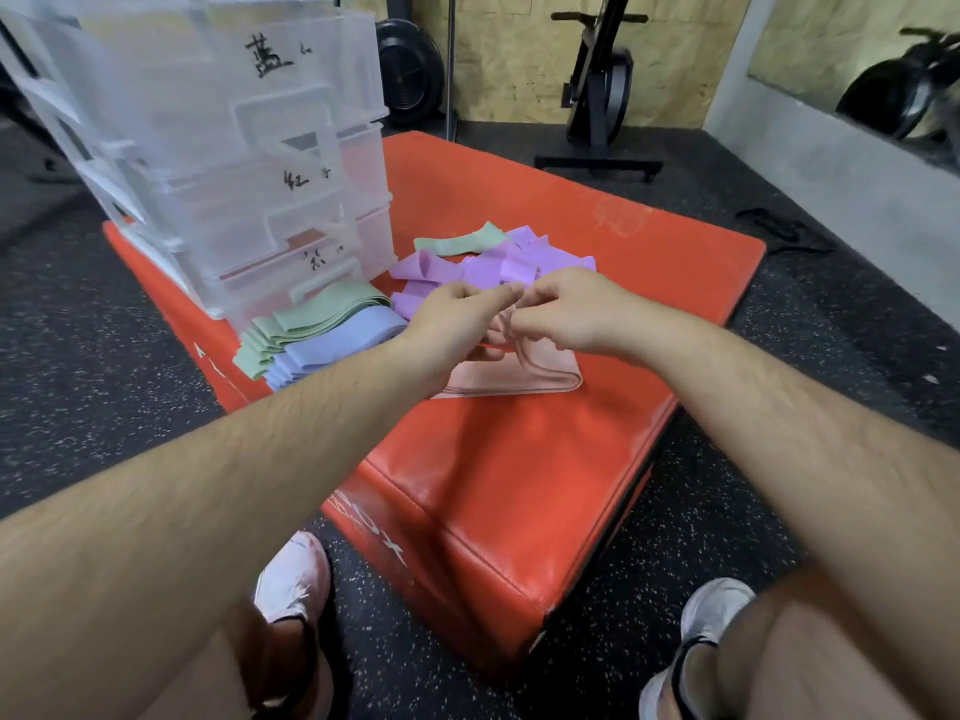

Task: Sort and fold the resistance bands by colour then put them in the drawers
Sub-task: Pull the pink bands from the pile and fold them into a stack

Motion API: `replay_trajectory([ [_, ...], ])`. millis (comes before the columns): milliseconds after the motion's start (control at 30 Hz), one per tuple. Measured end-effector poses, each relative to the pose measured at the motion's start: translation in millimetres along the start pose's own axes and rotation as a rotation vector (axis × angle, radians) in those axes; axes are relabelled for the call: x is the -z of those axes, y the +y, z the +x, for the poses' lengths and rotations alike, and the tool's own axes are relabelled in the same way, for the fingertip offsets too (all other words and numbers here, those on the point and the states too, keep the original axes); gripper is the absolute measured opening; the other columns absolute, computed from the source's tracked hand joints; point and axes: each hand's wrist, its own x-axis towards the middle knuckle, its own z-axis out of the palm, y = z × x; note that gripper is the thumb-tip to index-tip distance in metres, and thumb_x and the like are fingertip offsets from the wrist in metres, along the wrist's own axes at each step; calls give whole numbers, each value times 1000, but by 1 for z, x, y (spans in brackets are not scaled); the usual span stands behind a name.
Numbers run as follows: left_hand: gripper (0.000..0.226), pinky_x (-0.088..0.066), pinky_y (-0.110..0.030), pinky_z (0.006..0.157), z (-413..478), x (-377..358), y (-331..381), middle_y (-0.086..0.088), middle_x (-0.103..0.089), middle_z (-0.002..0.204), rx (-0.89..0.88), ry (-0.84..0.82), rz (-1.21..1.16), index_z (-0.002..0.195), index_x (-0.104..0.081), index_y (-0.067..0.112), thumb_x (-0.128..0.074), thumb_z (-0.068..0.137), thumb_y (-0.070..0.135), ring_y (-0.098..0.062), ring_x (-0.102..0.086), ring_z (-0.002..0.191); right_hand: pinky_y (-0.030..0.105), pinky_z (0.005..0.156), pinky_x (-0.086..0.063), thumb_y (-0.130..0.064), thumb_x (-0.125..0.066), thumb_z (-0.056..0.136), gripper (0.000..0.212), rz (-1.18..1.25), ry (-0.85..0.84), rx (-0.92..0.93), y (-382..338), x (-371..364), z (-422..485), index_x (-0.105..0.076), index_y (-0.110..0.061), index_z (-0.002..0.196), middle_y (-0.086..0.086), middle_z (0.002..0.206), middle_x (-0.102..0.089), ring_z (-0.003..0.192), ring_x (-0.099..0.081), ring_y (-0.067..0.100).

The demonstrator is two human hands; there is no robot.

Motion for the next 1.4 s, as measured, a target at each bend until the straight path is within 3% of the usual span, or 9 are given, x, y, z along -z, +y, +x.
replay_trajectory([
  [100, 18, -58, -32, 59, -2, 11, -5, -6, -62, 66, -2, 124, 106, 89, -64, 4, -73, 76, 14, -22, -60, 61, 34, 81, -58, -18, -60, 86, 23, 57, -81, 5, -4, -3, 3, -76, -10, 101, 4, 99, -76, 91, -68, 23],
  [233, 12, -58, -33, 64, -4, 21, -8, -6, -63, 66, -32, 219, 327, 91, -64, 7, -60, 80, 3, -17, -58, 54, 12, 69, -45, -13, -56, 94, 24, -18, -33, 15, 1, -5, 8, -75, -18, 108, -21, 89, -65, 89, -61, 1],
  [400, 13, -40, -24, 60, 1, 33, -16, 4, -62, 83, -89, 294, 693, 96, -65, 13, -62, 84, 15, -15, -57, 77, 37, 89, -54, -15, -57, 87, 31, -402, 8, -111, 23, -10, 16, -69, -7, 115, 12, 115, -69, 109, -64, 30],
  [533, 13, -49, -30, 73, 4, 40, -27, -3, -67, 91, -60, 213, 955, 97, -65, 10, -59, 86, 15, -22, -61, 89, 27, 53, -43, -25, -59, 79, 15, -443, -41, -211, 33, -21, 22, -60, -10, 77, 9, 66, -61, 62, -60, 29],
  [700, 33, -41, -42, 101, 9, 41, -36, -13, -52, 125, -132, 209, 1339, 117, -62, 11, -61, 86, 25, -35, -45, 120, 27, 56, -44, -30, -60, 73, 20, -225, -11, -285, 38, -27, 26, -56, -11, 67, 10, 61, -59, 53, -57, 27],
  [900, 79, -38, -29, 105, 11, 16, -18, 10, -47, 144, -246, -98, 827, 149, -34, 30, -68, 80, 45, -12, -47, 129, 14, 51, -39, -17, -70, 82, 2, 41, 59, -30, 32, -7, 18, -68, -17, 83, -10, 69, -57, 61, -50, 7],
  [1033, 36, -44, -22, 76, 21, 1, -3, 10, -65, 103, -155, -205, 712, 121, -59, 27, -69, 87, 34, -10, -60, 96, 22, 60, -47, -10, -71, 78, 22, 136, 150, 42, 39, 20, 15, -72, -10, 100, -5, 79, -62, 67, -55, 9],
  [1133, 24, -49, -29, 77, 31, -12, -6, 5, -68, 91, -53, -263, 467, 93, -64, 20, -77, 81, 36, -14, -64, 86, 36, 66, -56, -2, -69, 78, 20, 234, 270, 19, 56, 44, 16, -68, -12, 96, 0, 82, -65, 69, -61, 13],
  [1400, 26, -59, -50, 84, 62, -84, -10, -18, -67, 100, -19, -314, 207, 109, -59, 9, -71, 87, 10, -25, -69, 84, 24, 65, -46, -13, -71, 82, 23, 295, 650, -96, 124, 85, 24, -59, -17, 101, -8, 89, -58, 75, -55, 7],
])
